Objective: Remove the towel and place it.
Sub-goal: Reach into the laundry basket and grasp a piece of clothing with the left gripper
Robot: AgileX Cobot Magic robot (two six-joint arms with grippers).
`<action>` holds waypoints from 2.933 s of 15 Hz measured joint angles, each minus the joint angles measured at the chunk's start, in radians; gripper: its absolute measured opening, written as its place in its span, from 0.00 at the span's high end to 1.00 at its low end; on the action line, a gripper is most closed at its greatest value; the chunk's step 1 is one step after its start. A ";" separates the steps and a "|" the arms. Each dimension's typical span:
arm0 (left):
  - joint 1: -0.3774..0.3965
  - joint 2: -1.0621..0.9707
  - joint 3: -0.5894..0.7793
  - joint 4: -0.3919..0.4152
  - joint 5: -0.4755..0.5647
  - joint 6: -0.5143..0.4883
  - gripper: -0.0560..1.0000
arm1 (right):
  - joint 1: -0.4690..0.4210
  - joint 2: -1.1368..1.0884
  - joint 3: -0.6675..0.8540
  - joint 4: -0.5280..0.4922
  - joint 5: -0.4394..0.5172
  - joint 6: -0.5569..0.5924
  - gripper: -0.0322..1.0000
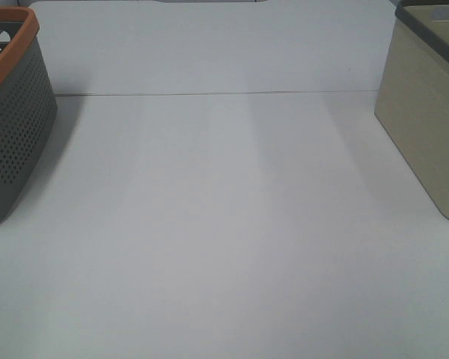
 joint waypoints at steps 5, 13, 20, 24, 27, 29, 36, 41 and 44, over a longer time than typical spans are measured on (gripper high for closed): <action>0.000 0.000 0.000 0.000 0.000 0.000 0.01 | 0.000 0.000 0.000 0.000 0.000 0.000 0.38; 0.000 0.314 -0.277 -0.018 0.138 0.016 0.01 | 0.000 0.000 0.000 0.000 0.000 0.000 0.38; 0.000 0.666 -0.635 -0.059 0.179 0.143 0.01 | 0.000 0.000 0.000 0.000 0.000 0.000 0.38; 0.000 0.938 -0.869 -0.081 0.179 0.235 0.02 | 0.000 0.000 0.000 0.000 0.000 0.000 0.38; 0.000 1.121 -0.966 -0.057 0.179 0.375 0.02 | 0.000 0.000 0.000 0.000 0.000 0.000 0.38; 0.000 1.251 -1.011 -0.001 0.179 0.474 0.02 | 0.000 0.000 0.000 0.000 0.000 0.000 0.38; 0.234 1.550 -1.133 0.033 0.122 0.867 0.02 | 0.000 0.000 0.000 0.000 0.000 0.000 0.38; 0.293 1.744 -1.134 0.031 -0.016 1.111 0.02 | 0.000 0.000 0.000 0.000 0.000 0.000 0.38; 0.280 1.938 -1.134 0.025 -0.193 1.213 0.04 | 0.000 0.000 0.000 0.000 0.000 0.000 0.38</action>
